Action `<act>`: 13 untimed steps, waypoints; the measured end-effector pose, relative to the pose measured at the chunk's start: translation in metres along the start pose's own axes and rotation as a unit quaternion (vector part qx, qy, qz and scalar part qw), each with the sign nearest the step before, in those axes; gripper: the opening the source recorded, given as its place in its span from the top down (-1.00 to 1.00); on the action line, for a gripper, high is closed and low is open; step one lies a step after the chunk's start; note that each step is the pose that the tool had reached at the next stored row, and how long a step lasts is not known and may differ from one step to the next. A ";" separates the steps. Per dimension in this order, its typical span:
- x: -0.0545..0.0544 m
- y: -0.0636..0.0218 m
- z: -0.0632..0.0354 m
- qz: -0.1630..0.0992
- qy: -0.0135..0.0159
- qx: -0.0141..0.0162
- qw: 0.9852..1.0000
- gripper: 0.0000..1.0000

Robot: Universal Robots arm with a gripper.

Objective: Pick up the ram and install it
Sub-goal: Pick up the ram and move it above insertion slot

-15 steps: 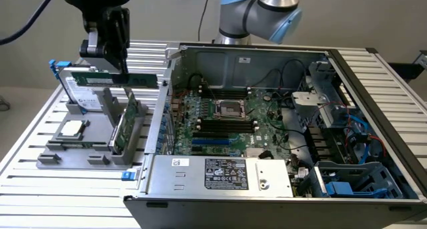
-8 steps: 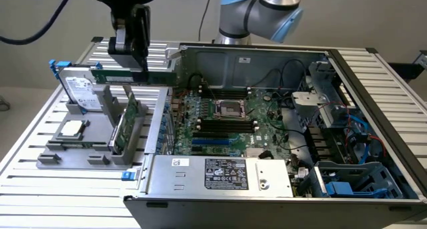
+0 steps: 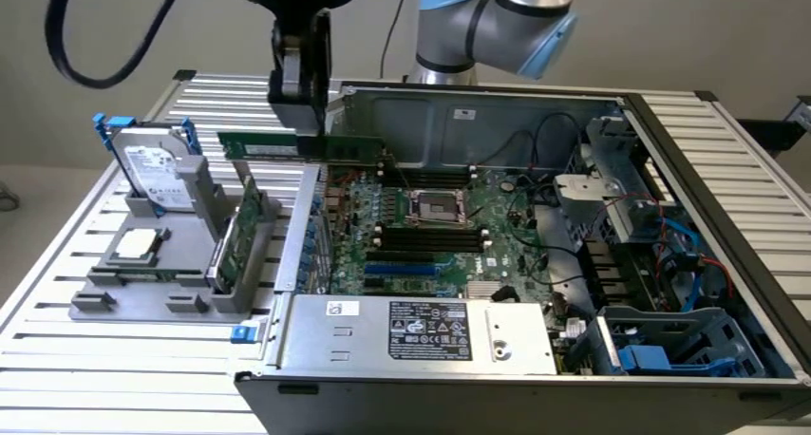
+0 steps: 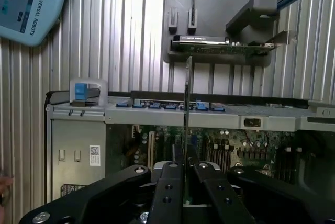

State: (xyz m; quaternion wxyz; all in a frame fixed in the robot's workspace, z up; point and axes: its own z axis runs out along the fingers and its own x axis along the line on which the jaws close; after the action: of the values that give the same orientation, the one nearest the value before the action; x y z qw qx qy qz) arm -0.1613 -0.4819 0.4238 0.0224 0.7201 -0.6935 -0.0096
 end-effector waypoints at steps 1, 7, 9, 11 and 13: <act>0.000 -0.0045 -0.0002 0.000 0.000 0.000 1.000 0.73; -0.015 -0.0194 0.0004 0.000 0.000 0.000 1.000 0.73; -0.021 -0.0235 0.0007 0.000 0.000 0.000 1.000 0.73; -0.026 -0.0277 0.0010 0.000 0.000 0.000 1.000 0.73; -0.031 -0.0322 0.0013 0.000 0.000 0.000 1.000 0.73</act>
State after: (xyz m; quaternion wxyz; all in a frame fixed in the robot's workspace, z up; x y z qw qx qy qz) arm -0.1304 -0.4496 0.4205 0.0225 0.7201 -0.6935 -0.0095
